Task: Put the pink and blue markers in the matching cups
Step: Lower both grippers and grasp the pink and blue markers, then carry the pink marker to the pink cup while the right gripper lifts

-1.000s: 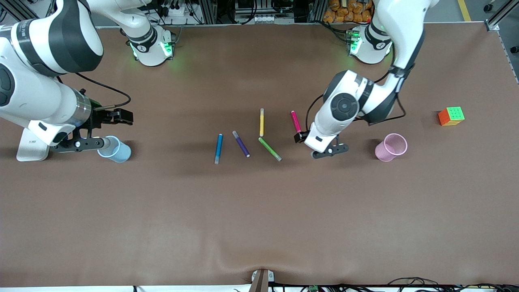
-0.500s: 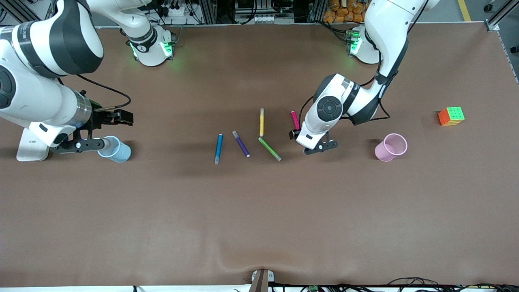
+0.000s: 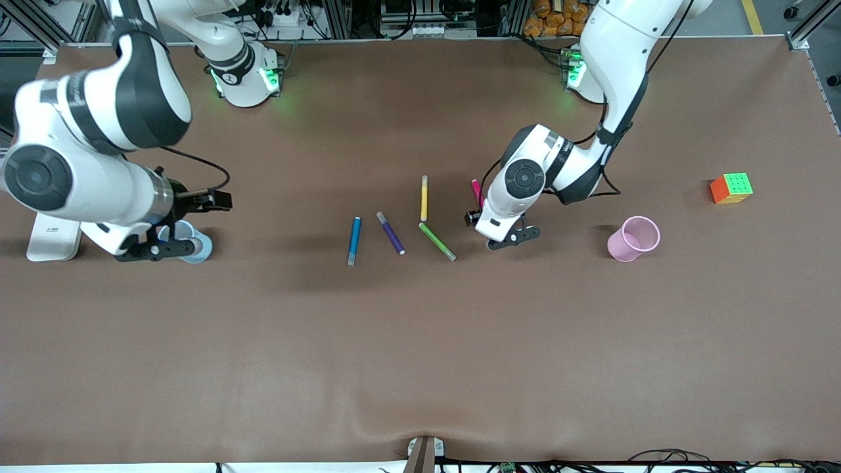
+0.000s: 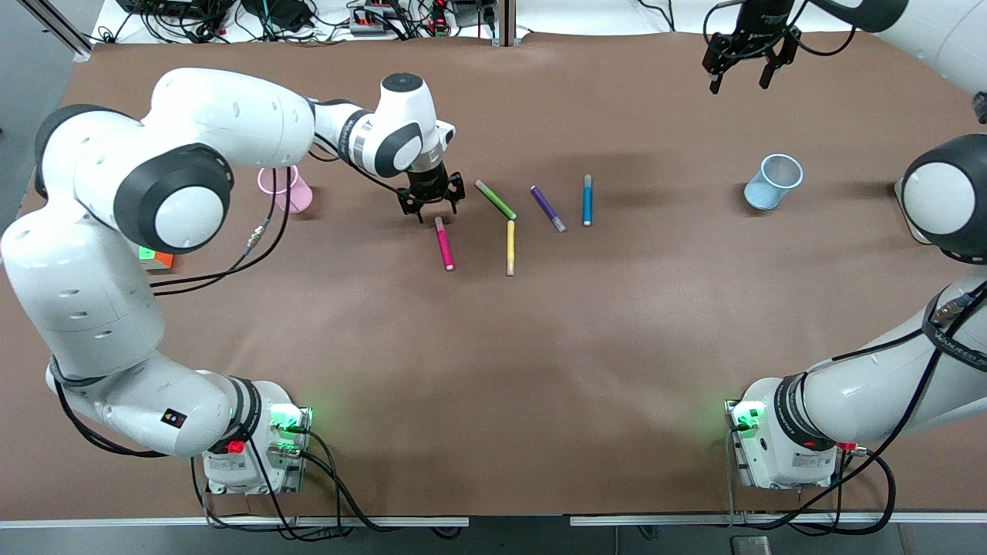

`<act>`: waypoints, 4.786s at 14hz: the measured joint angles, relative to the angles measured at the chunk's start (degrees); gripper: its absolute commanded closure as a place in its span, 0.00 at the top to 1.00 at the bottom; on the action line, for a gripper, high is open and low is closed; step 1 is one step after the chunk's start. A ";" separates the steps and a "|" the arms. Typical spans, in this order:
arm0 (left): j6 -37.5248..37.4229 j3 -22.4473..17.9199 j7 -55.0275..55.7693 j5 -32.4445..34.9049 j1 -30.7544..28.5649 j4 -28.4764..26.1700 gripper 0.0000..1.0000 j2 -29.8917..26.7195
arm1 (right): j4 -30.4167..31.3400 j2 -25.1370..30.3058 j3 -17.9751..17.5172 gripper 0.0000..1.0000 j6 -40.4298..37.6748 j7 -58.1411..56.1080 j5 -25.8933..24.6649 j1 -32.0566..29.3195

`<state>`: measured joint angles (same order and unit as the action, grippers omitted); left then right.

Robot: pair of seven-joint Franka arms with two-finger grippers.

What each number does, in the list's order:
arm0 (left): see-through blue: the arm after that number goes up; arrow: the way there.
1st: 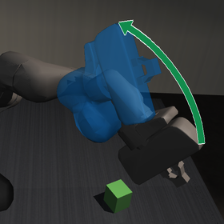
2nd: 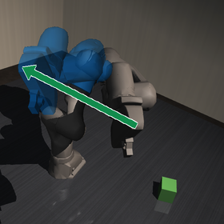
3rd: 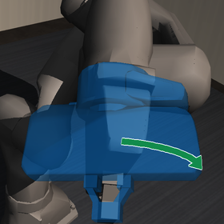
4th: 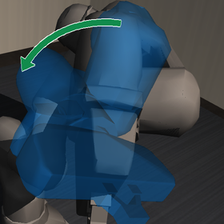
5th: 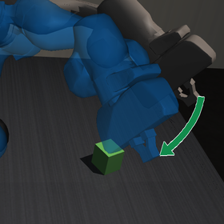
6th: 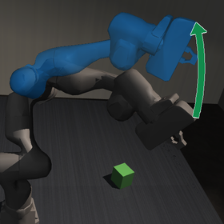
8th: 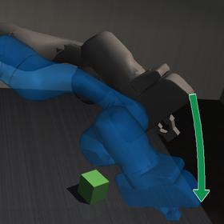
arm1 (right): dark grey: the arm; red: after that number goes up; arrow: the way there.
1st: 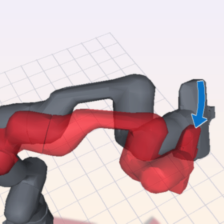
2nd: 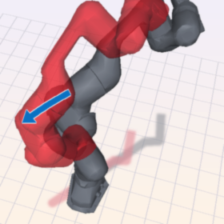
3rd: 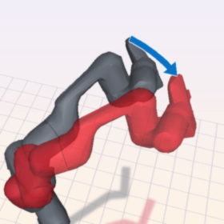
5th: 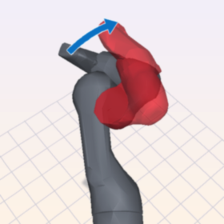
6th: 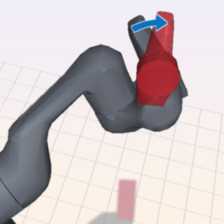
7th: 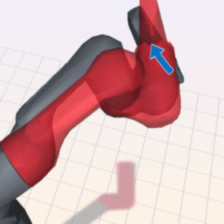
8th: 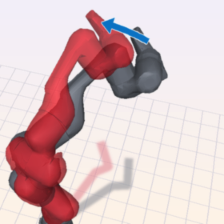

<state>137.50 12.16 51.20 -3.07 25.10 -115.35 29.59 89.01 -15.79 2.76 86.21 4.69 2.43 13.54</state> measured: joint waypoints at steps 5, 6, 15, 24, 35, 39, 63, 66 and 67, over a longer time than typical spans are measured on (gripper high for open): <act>0.47 0.00 1.57 0.00 1.05 0.00 0.38 0.86 | -0.11 -3.01 -0.23 1.00 12.21 0.06 1.46 2.03; 0.47 0.00 1.60 0.00 1.06 -0.01 0.34 0.86 | -0.07 -3.75 -0.26 1.00 14.93 0.27 3.01 3.02; 0.47 -0.28 1.61 1.37 1.06 -0.35 0.13 1.37 | 9.30 -8.39 -0.39 1.00 35.00 4.91 6.21 12.20; -1.86 -0.81 1.57 2.88 -0.06 1.37 0.00 -1.91 | 9.86 -16.54 -0.31 1.00 42.58 14.89 4.18 17.44; -12.93 -1.14 -18.95 10.95 -13.54 2.17 0.00 -19.38 | 10.96 -21.27 -0.17 1.00 47.34 23.98 0.75 19.36; -14.02 -1.17 -32.05 10.98 -18.43 2.15 0.00 -22.64 | 13.87 -21.66 -0.18 0.37 51.69 24.02 0.75 19.47; 23.43 -1.03 -57.80 11.00 -33.47 -22.27 0.00 -25.75 | 12.89 -6.81 1.21 0.00 42.25 -40.65 17.46 1.40; 24.89 -1.03 -57.80 11.00 -33.67 -22.69 0.00 -25.10 | 11.68 -5.82 1.27 0.00 33.95 -57.45 25.66 -5.01; 25.57 -1.03 -57.80 11.00 -33.67 -22.78 0.00 -24.60 | 11.25 -5.57 1.27 0.00 31.30 -62.42 27.73 -7.14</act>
<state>163.07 11.13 -6.60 7.93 -8.57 -138.13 4.99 100.26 -21.36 4.04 117.51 -57.74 30.16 6.40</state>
